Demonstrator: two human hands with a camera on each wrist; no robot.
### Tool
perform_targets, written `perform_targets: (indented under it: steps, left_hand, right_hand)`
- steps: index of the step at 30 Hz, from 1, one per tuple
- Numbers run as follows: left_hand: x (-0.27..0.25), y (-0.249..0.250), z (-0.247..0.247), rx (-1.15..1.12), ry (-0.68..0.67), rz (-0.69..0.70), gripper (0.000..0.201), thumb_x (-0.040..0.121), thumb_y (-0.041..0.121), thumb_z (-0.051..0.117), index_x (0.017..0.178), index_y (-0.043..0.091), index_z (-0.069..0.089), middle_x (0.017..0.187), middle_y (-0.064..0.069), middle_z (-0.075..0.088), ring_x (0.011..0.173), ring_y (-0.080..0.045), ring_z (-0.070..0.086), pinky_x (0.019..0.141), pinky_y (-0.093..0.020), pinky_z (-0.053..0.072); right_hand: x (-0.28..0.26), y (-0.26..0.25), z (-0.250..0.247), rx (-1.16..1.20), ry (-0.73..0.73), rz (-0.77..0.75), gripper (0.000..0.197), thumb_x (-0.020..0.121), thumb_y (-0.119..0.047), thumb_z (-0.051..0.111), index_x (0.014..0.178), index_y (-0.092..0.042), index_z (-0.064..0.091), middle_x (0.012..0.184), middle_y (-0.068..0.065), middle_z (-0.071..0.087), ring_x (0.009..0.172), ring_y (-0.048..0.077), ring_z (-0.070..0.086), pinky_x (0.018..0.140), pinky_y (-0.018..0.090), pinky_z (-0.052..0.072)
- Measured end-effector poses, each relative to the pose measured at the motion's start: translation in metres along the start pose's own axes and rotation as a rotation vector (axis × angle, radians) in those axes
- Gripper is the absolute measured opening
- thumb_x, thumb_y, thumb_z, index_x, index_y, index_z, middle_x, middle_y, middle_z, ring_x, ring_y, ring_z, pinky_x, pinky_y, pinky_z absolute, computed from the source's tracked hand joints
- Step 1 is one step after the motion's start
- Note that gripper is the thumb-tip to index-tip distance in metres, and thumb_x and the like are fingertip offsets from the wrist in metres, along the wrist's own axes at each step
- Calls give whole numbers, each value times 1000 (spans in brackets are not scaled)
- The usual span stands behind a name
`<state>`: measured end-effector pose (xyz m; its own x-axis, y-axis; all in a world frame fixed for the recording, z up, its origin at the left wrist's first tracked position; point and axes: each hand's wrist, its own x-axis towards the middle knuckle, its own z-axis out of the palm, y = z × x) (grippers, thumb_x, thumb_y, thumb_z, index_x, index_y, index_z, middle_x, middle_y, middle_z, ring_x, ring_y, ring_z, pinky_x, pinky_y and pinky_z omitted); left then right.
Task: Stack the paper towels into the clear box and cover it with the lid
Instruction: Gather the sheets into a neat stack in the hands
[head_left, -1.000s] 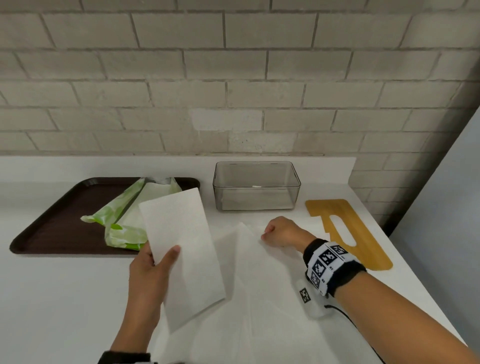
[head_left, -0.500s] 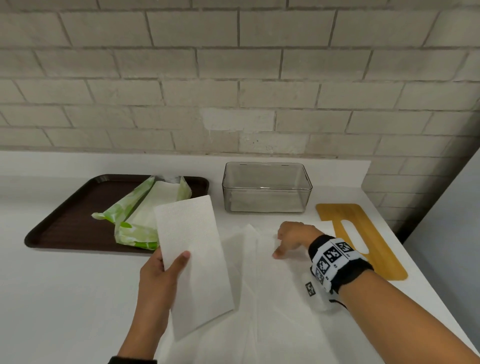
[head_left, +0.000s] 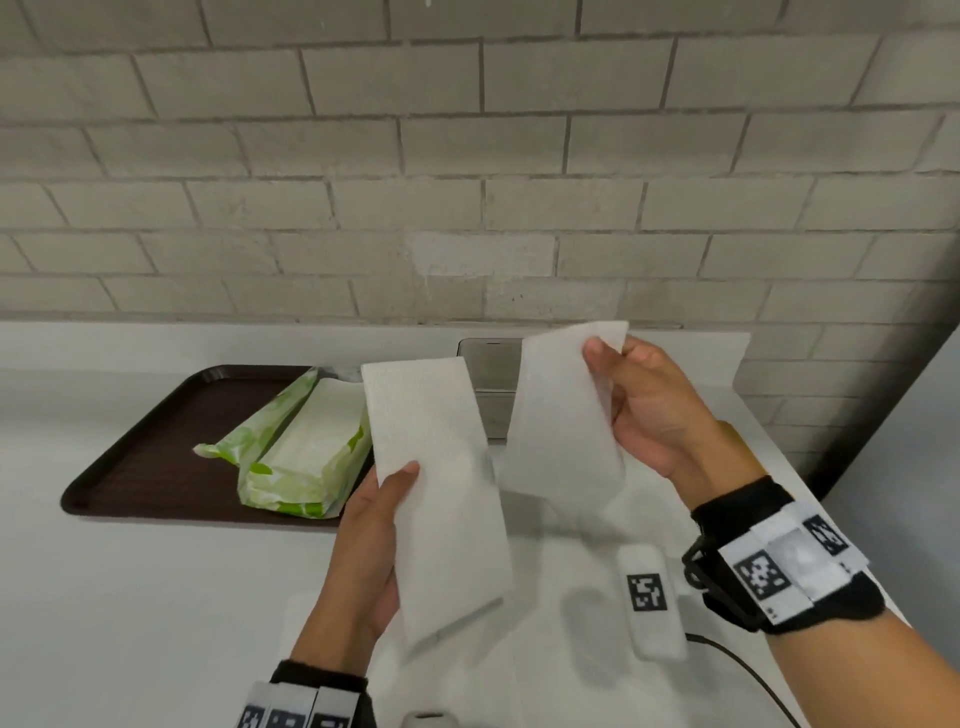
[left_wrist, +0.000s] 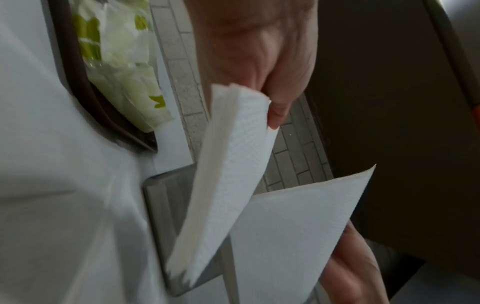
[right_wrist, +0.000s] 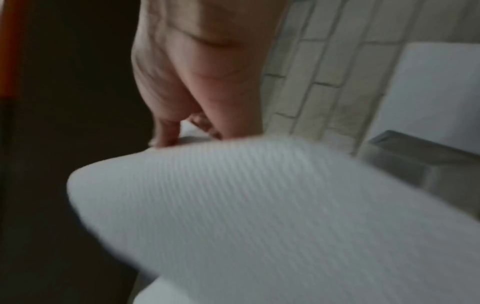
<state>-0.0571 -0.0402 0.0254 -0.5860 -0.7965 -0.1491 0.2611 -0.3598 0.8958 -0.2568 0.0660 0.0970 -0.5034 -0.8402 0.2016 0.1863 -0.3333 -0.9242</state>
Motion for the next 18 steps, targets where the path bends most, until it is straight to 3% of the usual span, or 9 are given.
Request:
perform_targets:
  steps: [3, 5, 6, 9, 12, 14, 16, 18]
  left_hand:
    - [-1, 4, 10, -64, -66, -30, 21, 94, 18, 50, 109, 18, 65, 96, -7, 74, 84, -24, 70, 74, -39, 53]
    - [-3, 4, 19, -84, -115, -55, 22, 95, 21, 50, 110, 18, 65, 99, -8, 74, 85, -25, 71, 75, -40, 53]
    - [-4, 3, 22, -77, -131, -64, 22, 95, 23, 50, 110, 19, 65, 99, -7, 74, 85, -23, 72, 74, -39, 53]
    - [-5, 0, 31, -41, -175, -79, 26, 94, 34, 48, 111, 22, 63, 98, -5, 75, 84, -19, 72, 72, -37, 53]
    - [-5, -1, 38, -26, -255, -93, 49, 85, 54, 41, 120, 24, 59, 106, -8, 73, 97, -22, 70, 83, -40, 52]
    - [-4, -5, 42, 40, -269, -78, 48, 84, 47, 48, 124, 23, 56, 111, -8, 71, 103, -25, 67, 90, -45, 51]
    - [0, -9, 45, 123, -226, -40, 32, 91, 29, 55, 122, 22, 57, 112, -7, 70, 103, -29, 67, 93, -51, 50]
    - [2, -13, 46, 111, -177, -27, 25, 94, 20, 53, 119, 20, 58, 110, -7, 71, 101, -31, 67, 92, -54, 50]
  right_hand:
    - [4, 1, 32, -333, 156, -98, 14, 91, -24, 56, 84, -17, 65, 68, -8, 69, 59, 0, 62, 56, 14, 48]
    - [8, 11, 46, -598, 220, -170, 21, 95, -24, 51, 83, -13, 63, 69, -8, 64, 58, -2, 57, 53, 8, 41]
    - [10, 18, 49, -703, 238, -188, 24, 96, -25, 50, 83, -9, 62, 72, -4, 63, 61, 3, 56, 54, 9, 39]
    - [14, 34, 50, -840, 274, -180, 30, 97, -28, 46, 89, -2, 59, 80, 6, 63, 72, 19, 57, 63, 25, 40]
    - [9, 38, 47, -939, 337, -210, 23, 98, -29, 42, 85, -13, 52, 70, -10, 51, 65, 6, 47, 57, 22, 36]
    - [4, 38, 44, -967, 331, -223, 18, 98, -29, 43, 91, -16, 52, 76, -10, 54, 72, 8, 52, 61, 20, 40]
    - [-2, 35, 37, -892, 303, -171, 16, 95, -30, 49, 103, -17, 53, 93, -8, 58, 85, 10, 56, 72, 23, 46]
    - [-14, 32, 24, -746, 290, -19, 34, 87, -34, 62, 116, -26, 46, 102, -14, 54, 91, 3, 54, 76, 20, 47]
